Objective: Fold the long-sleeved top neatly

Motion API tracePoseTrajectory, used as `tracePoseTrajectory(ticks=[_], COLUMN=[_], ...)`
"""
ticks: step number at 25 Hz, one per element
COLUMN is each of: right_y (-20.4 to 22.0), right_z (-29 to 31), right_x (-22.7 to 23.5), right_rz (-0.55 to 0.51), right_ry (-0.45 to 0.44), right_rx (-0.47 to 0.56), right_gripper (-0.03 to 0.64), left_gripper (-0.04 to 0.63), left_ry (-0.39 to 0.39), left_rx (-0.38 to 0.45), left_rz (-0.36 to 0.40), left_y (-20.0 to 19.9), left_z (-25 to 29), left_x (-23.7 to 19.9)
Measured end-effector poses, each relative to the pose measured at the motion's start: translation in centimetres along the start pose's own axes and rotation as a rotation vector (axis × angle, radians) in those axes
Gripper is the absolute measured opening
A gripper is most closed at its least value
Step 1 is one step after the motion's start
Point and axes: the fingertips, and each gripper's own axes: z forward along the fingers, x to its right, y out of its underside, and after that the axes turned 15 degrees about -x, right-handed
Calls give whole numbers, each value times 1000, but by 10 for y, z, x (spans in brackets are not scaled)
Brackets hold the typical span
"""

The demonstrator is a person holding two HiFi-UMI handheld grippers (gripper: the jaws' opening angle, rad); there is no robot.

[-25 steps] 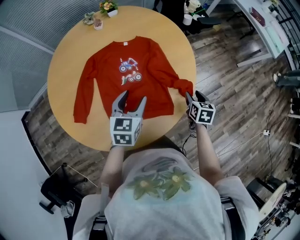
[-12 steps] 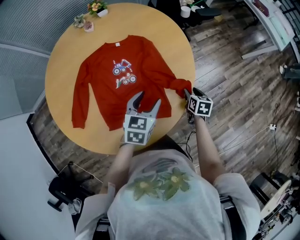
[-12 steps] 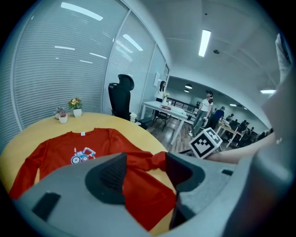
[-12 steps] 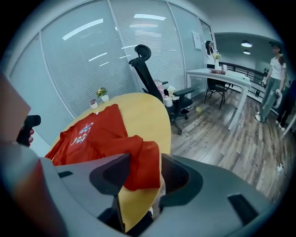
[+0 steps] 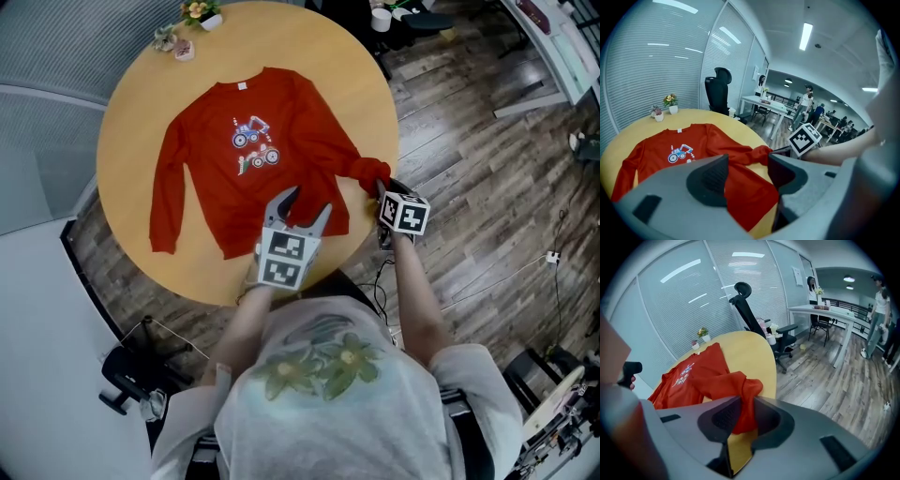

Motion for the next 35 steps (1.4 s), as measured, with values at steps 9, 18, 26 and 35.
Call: tracePoseTrajectory(ticks=[9, 18, 26, 35], right_y=[-66, -156, -191, -189], right_z=[-75, -177, -194, -166], right_x=[-18, -79, -144, -285], right_rz=[-42, -202, -458, -1171], right_ry=[25, 31, 85, 150], right_rx=[240, 547, 589, 542], right_gripper=[61, 60, 60, 60], left_gripper=[259, 259, 259, 259], left_ry=[-34, -96, -149, -191], left_rx=[5, 56, 95, 131], left_rz=[-34, -105, -162, -219], left_y=[18, 29, 47, 69], left_z=[-12, -60, -100, -128], left_x=[-33, -87, -136, -163])
